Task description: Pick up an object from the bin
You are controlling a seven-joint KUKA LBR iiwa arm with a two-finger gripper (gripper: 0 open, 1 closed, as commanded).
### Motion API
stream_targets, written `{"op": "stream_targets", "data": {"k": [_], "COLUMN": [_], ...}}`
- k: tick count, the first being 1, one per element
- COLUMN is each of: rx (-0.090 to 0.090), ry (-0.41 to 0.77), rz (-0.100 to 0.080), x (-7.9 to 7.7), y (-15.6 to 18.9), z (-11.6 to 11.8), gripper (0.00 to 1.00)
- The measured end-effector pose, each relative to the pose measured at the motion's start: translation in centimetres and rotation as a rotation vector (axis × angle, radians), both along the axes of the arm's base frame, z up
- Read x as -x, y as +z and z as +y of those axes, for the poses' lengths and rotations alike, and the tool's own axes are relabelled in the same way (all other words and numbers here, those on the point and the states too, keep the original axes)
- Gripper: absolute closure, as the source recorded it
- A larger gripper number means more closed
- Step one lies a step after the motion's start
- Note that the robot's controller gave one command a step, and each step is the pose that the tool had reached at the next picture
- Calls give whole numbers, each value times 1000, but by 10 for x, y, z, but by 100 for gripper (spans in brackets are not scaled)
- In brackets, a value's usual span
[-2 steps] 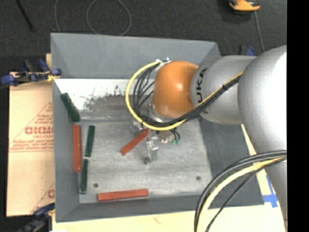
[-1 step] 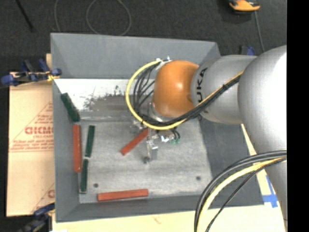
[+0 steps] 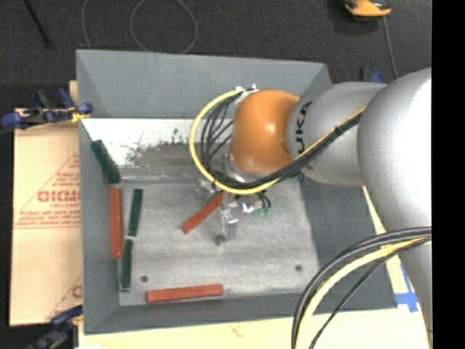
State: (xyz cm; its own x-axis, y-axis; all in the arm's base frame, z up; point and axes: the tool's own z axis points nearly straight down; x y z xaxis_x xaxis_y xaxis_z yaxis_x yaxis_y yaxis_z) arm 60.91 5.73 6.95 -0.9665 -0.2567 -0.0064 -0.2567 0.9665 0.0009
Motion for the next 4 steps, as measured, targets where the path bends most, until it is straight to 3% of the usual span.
{"op": "stream_targets", "data": {"k": [2, 3, 4], "rx": [-1, -1, 2], "ry": [-15, -17, -23], "rz": [-3, -4, -7], "x": [-3, -4, -7], "y": [2, 2, 97], "z": [-1, -1, -2], "gripper": [0, 100, 100]}}
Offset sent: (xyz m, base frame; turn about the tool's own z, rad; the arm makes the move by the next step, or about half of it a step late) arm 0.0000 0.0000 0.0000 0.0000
